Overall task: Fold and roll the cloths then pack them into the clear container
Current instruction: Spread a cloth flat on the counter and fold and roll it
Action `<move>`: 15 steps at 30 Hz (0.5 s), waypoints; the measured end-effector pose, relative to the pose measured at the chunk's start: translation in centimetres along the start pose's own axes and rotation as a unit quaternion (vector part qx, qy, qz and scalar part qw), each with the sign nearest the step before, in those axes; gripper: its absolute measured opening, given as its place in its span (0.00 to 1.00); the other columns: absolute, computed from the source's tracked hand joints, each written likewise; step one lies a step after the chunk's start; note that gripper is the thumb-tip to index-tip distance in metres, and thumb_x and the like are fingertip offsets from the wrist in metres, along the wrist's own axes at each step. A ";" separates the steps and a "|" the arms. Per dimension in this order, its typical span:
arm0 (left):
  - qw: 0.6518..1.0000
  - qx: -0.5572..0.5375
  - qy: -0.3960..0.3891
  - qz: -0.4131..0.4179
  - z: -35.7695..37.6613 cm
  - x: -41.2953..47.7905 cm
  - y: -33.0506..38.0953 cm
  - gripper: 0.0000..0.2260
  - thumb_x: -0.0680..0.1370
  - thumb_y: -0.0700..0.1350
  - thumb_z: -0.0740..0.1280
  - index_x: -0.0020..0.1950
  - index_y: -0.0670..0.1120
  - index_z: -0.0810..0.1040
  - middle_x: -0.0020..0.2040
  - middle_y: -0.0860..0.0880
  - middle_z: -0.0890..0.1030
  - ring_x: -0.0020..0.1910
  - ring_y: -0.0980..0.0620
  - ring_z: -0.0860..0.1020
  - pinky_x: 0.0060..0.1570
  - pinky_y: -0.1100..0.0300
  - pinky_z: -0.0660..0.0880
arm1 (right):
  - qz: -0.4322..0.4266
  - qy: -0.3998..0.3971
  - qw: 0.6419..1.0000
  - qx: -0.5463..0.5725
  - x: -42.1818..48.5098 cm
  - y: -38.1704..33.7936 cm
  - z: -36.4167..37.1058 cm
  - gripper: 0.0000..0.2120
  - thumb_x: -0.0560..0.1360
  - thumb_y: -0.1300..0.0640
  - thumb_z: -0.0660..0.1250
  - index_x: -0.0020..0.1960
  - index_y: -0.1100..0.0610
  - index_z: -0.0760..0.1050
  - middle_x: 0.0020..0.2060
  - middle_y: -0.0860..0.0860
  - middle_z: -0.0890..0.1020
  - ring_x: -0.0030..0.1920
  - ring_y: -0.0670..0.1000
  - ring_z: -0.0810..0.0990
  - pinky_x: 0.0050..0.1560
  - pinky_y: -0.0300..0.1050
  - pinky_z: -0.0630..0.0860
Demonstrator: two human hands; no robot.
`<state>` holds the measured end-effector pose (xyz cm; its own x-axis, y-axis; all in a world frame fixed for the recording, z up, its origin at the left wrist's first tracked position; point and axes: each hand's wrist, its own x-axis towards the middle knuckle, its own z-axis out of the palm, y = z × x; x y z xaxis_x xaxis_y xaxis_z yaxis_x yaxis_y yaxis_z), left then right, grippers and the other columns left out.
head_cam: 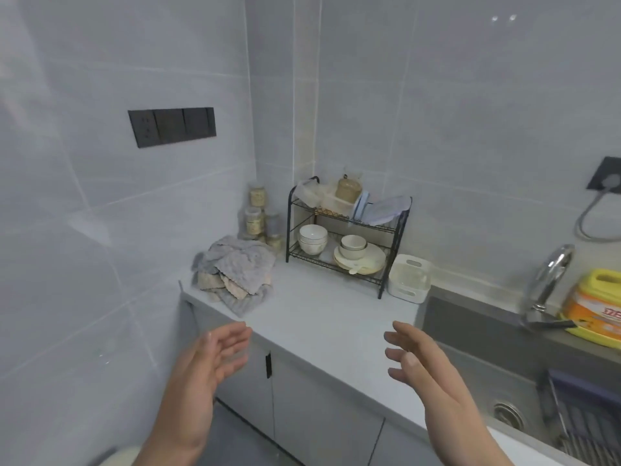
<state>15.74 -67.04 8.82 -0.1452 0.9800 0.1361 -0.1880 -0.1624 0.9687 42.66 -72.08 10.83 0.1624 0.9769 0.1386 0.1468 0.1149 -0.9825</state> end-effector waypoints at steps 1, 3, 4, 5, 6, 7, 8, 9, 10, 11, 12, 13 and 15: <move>1.000 -0.002 0.009 -0.003 -0.8 0.9 -0.3 0.44 0.57 0.78 0.67 0.56 0.43 0.79 0.54 0.46 0.84 0.56 0.48 0.82 0.52 0.59 0.80 | 0.004 -0.003 1.000 0.001 1.0 0.2 1.0 0.18 0.71 0.47 0.61 0.59 0.37 0.77 0.57 0.40 0.81 0.59 0.43 0.79 0.64 0.57 0.73; 1.000 0.008 0.024 -0.014 -1.8 2.6 -1.0 0.44 0.57 0.78 0.67 0.56 0.43 0.79 0.54 0.46 0.84 0.56 0.48 0.81 0.53 0.56 0.80 | 0.013 -0.015 1.000 0.001 3.0 1.0 2.5 0.17 0.71 0.47 0.61 0.58 0.35 0.76 0.57 0.40 0.81 0.59 0.43 0.79 0.64 0.57 0.73; 0.999 0.013 0.029 -0.022 -2.1 3.4 -1.4 0.44 0.56 0.78 0.67 0.56 0.44 0.79 0.54 0.46 0.84 0.56 0.48 0.81 0.53 0.54 0.80 | 0.020 -0.025 0.999 -0.002 4.0 1.5 3.2 0.18 0.71 0.46 0.61 0.59 0.36 0.77 0.57 0.40 0.81 0.59 0.43 0.79 0.64 0.57 0.73; 0.999 0.015 0.033 -0.029 -2.3 4.2 -1.8 0.44 0.56 0.78 0.68 0.56 0.44 0.79 0.54 0.46 0.84 0.56 0.49 0.82 0.54 0.52 0.79 | 0.027 -0.034 0.999 -0.004 5.1 2.0 3.7 0.18 0.71 0.46 0.61 0.59 0.37 0.76 0.57 0.40 0.81 0.59 0.44 0.78 0.64 0.57 0.73; 0.999 0.015 0.038 -0.035 -2.5 5.1 -2.3 0.44 0.55 0.78 0.68 0.56 0.44 0.79 0.54 0.46 0.84 0.55 0.49 0.82 0.55 0.51 0.78 | 0.033 -0.043 0.999 -0.005 6.3 2.5 4.3 0.17 0.71 0.45 0.61 0.59 0.36 0.76 0.57 0.39 0.81 0.60 0.44 0.78 0.64 0.56 0.73; 0.998 0.017 0.043 -0.040 -2.6 6.0 -2.7 0.45 0.54 0.78 0.68 0.56 0.43 0.79 0.53 0.46 0.84 0.55 0.49 0.82 0.55 0.50 0.77 | 0.038 -0.052 0.998 -0.007 7.6 3.0 4.9 0.17 0.70 0.43 0.62 0.59 0.35 0.76 0.56 0.39 0.81 0.60 0.44 0.78 0.65 0.56 0.73; 0.998 0.022 0.049 -0.044 -2.6 7.1 -3.1 0.45 0.54 0.78 0.69 0.56 0.43 0.79 0.53 0.46 0.84 0.54 0.48 0.82 0.55 0.50 0.77 | 0.044 -0.062 0.997 -0.008 9.0 3.5 5.5 0.18 0.69 0.41 0.63 0.59 0.35 0.75 0.56 0.38 0.81 0.60 0.44 0.77 0.65 0.56 0.72; 0.997 0.030 0.056 -0.047 -2.7 8.2 -3.5 0.46 0.54 0.77 0.69 0.56 0.42 0.80 0.53 0.46 0.84 0.54 0.48 0.82 0.55 0.50 0.77 | 0.049 -0.072 0.996 -0.007 10.6 4.2 6.0 0.21 0.67 0.38 0.63 0.59 0.35 0.75 0.56 0.38 0.80 0.60 0.44 0.77 0.65 0.56 0.72; 0.996 0.036 0.061 -0.048 -2.7 9.4 -3.9 0.45 0.54 0.77 0.69 0.56 0.42 0.80 0.53 0.45 0.84 0.54 0.48 0.82 0.55 0.50 0.77 | 0.048 -0.080 0.996 -0.005 12.3 4.8 6.4 0.23 0.66 0.36 0.63 0.61 0.36 0.74 0.56 0.37 0.80 0.60 0.44 0.77 0.65 0.56 0.72; 0.995 0.044 0.068 -0.051 -2.6 10.8 -4.3 0.45 0.55 0.77 0.69 0.56 0.42 0.80 0.53 0.45 0.84 0.54 0.48 0.82 0.55 0.49 0.77 | 0.049 -0.088 0.995 -0.004 14.1 5.4 6.8 0.23 0.67 0.37 0.63 0.61 0.38 0.73 0.56 0.37 0.80 0.59 0.44 0.77 0.64 0.55 0.73; 0.994 0.049 0.077 -0.057 -2.5 12.0 -4.6 0.44 0.56 0.77 0.68 0.56 0.43 0.80 0.53 0.45 0.84 0.55 0.48 0.82 0.55 0.49 0.77 | 0.051 -0.095 0.994 -0.002 15.9 6.0 7.2 0.20 0.70 0.40 0.65 0.62 0.38 0.73 0.55 0.37 0.80 0.59 0.44 0.78 0.64 0.55 0.73; 0.993 0.053 0.087 -0.062 -2.4 13.3 -4.7 0.42 0.57 0.76 0.68 0.55 0.43 0.80 0.53 0.45 0.84 0.55 0.47 0.82 0.55 0.49 0.76 | 0.054 -0.101 0.993 0.006 17.7 6.5 7.6 0.15 0.75 0.46 0.66 0.61 0.39 0.73 0.54 0.37 0.80 0.58 0.44 0.78 0.63 0.54 0.74; 0.990 0.063 0.107 -0.068 -2.2 15.9 -4.8 0.42 0.56 0.76 0.69 0.54 0.44 0.81 0.52 0.45 0.85 0.54 0.48 0.82 0.54 0.49 0.76 | 0.061 -0.109 0.992 0.010 21.4 7.6 7.9 0.15 0.80 0.57 0.64 0.61 0.39 0.74 0.53 0.38 0.81 0.57 0.46 0.79 0.62 0.55 0.74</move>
<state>12.23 -50.91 5.91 -0.3319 0.9428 -0.0317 -0.0988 -0.0013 0.9951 39.50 -48.84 5.34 -0.0381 0.9992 -0.0101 0.1192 -0.0055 -0.9929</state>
